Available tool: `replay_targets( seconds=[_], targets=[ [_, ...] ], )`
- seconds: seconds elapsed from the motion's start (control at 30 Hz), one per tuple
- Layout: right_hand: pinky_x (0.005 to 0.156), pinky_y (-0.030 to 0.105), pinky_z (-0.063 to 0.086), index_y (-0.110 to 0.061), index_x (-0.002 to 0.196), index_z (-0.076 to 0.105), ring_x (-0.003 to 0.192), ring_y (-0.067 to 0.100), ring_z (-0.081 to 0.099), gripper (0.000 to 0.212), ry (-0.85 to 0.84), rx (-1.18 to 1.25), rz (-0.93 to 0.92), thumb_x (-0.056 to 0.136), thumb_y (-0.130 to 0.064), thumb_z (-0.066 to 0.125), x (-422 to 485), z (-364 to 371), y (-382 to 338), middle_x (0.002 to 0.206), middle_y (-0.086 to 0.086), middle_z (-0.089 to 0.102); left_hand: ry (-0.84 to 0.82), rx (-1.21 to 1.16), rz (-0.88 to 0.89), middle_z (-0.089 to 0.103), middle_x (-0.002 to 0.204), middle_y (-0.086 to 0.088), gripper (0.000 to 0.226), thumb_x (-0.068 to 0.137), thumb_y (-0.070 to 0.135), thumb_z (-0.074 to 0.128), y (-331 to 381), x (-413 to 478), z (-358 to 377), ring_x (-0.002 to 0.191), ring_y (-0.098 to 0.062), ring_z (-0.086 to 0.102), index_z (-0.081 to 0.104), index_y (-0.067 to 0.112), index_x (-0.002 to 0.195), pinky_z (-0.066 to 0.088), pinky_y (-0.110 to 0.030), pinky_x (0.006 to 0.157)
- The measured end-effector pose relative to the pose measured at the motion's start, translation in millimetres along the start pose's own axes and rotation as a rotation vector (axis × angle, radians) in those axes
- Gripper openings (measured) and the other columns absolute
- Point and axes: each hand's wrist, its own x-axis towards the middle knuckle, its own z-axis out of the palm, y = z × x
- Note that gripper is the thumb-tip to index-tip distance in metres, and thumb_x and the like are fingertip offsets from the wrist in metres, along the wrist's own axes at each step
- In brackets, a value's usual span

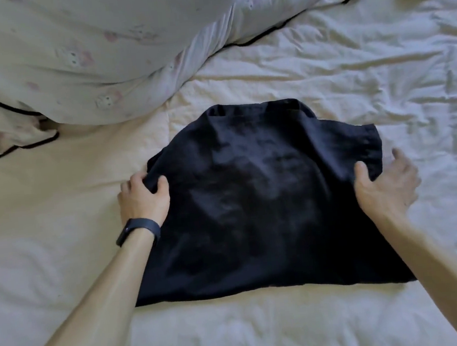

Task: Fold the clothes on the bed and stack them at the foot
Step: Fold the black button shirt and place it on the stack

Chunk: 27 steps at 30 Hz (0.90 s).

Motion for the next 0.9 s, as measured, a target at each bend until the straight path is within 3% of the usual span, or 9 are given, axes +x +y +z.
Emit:
replay_targets(
  seconds=[0.13,0.23,0.3,0.4,0.43,0.53,0.63,0.73,0.9],
  targets=[
    [0.116,0.053,0.030,-0.010,0.147,0.040,0.141,0.037,0.036,0.070,-0.045,0.024,0.113,0.093,-0.052,0.059,21,-7,-7,0.145,0.015,0.049,-0.007,-0.011,-0.076,0.058,0.121,-0.005,0.047,0.090,0.057,0.056,5,7,-7,0.115,-0.032,0.053,0.053,0.022,0.120,0.046,-0.043,0.094],
    [0.109,0.053,0.041,-0.014,0.133,0.049,0.130,0.035,0.050,0.062,-0.102,0.088,0.112,0.089,-0.058,0.058,36,-8,-20,0.132,0.010,0.059,-0.037,-0.126,-0.145,0.061,0.082,0.006,0.041,0.094,0.062,0.043,11,25,-11,0.079,-0.023,0.055,0.056,0.023,0.085,0.040,-0.035,0.067],
    [0.104,0.050,0.045,-0.016,0.127,0.051,0.122,0.034,0.056,0.057,-0.129,0.122,0.100,0.089,-0.058,0.058,42,-5,-29,0.123,0.007,0.061,0.001,-0.076,-0.097,0.052,0.067,0.004,0.045,0.098,0.053,0.041,13,35,-15,0.070,-0.026,0.049,0.048,0.019,0.070,0.031,-0.035,0.060],
    [0.099,0.047,0.047,-0.017,0.120,0.052,0.115,0.032,0.057,0.046,-0.113,0.124,0.079,0.091,-0.053,0.056,47,0,-35,0.110,0.003,0.057,0.093,-0.072,0.024,0.054,0.088,0.002,0.021,0.095,0.038,0.058,13,42,-15,0.077,-0.025,0.049,0.054,0.018,0.097,0.035,-0.031,0.071],
    [0.096,0.045,0.046,-0.017,0.119,0.053,0.114,0.032,0.058,0.043,-0.107,0.121,0.075,0.091,-0.050,0.055,47,2,-36,0.108,0.002,0.056,0.102,-0.060,0.076,0.052,0.096,-0.001,0.022,0.092,0.034,0.064,14,41,-16,0.073,-0.022,0.048,0.053,0.019,0.102,0.035,-0.031,0.071],
    [0.091,0.043,0.043,-0.014,0.117,0.054,0.110,0.034,0.059,0.039,-0.107,0.094,0.068,0.091,-0.043,0.056,44,6,-37,0.104,0.004,0.055,-0.049,0.053,0.227,0.050,0.100,0.000,0.021,0.083,0.035,0.073,17,37,-12,0.072,-0.008,0.049,0.058,0.026,0.096,0.035,-0.025,0.072],
    [0.095,0.047,0.044,-0.011,0.111,0.053,0.109,0.038,0.058,0.034,-0.110,0.052,0.048,0.093,-0.040,0.056,40,8,-33,0.102,0.009,0.054,-0.164,0.118,0.256,0.042,0.109,0.005,0.040,0.077,0.049,0.076,19,28,-7,0.093,-0.016,0.053,0.059,0.029,0.106,0.041,-0.028,0.078],
    [0.094,0.048,0.043,-0.013,0.103,0.047,0.108,0.038,0.057,0.029,-0.113,0.044,0.035,0.094,-0.039,0.055,37,9,-29,0.101,0.010,0.053,-0.073,0.344,0.360,0.039,0.114,0.002,0.060,0.073,0.062,0.076,17,16,0,0.103,-0.022,0.050,0.053,0.029,0.117,0.042,-0.032,0.076],
    [0.092,0.046,0.042,-0.013,0.104,0.046,0.104,0.036,0.055,0.029,-0.112,0.046,0.005,0.096,-0.039,0.054,35,8,-27,0.099,0.010,0.052,0.041,0.323,0.525,0.040,0.118,-0.004,0.066,0.072,0.052,0.083,17,4,7,0.102,-0.029,0.053,0.051,0.023,0.122,0.050,-0.038,0.073]
  ],
)
